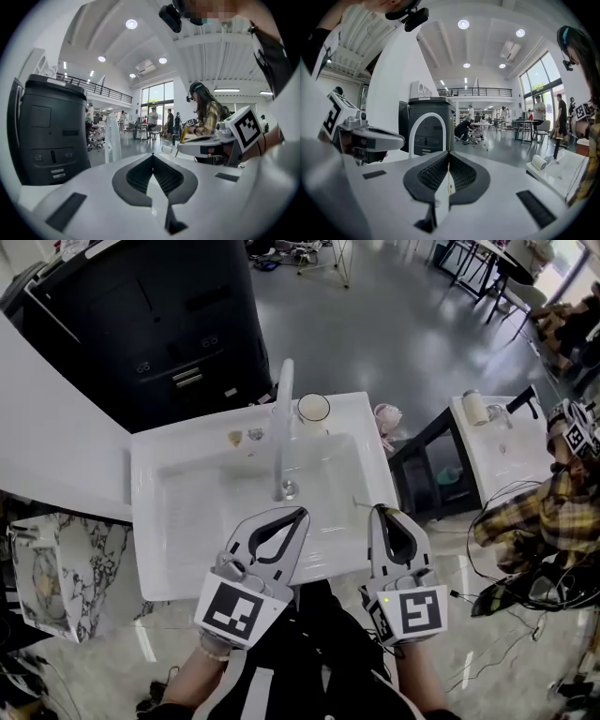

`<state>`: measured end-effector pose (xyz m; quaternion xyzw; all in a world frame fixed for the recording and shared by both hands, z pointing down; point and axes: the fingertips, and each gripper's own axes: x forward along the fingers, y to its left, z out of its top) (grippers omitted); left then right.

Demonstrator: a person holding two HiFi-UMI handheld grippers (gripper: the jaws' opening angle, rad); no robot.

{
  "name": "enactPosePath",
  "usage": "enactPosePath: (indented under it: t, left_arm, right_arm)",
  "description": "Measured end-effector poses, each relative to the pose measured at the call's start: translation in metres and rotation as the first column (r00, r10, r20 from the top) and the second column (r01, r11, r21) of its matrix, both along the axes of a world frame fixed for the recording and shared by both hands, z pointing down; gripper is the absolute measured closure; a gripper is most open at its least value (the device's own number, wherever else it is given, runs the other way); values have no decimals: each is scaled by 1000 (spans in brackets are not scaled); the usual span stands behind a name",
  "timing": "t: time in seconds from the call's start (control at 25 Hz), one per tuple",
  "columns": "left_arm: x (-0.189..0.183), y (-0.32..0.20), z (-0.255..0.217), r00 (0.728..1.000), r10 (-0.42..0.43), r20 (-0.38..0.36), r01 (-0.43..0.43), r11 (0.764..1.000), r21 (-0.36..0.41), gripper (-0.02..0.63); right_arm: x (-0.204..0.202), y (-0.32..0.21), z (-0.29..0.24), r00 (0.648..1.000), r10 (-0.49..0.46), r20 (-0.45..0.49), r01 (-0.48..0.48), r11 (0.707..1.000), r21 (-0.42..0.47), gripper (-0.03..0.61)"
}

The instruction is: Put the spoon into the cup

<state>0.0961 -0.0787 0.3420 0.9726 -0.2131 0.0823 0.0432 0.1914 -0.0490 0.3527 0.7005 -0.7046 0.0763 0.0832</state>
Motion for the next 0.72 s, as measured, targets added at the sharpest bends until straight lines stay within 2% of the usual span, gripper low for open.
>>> enactPosePath:
  t: [0.32, 0.72]
  left_arm:
    - [-6, -12, -8, 989, -145, -3, 145, 989, 23, 617]
    - [-19, -14, -18, 959, -283, -14, 283, 957, 56, 617]
  right_arm:
    - [5, -26, -3, 991, -134, -13, 134, 991, 5, 571]
    - [4, -63, -15, 967, -255, 6, 255, 966, 49, 571]
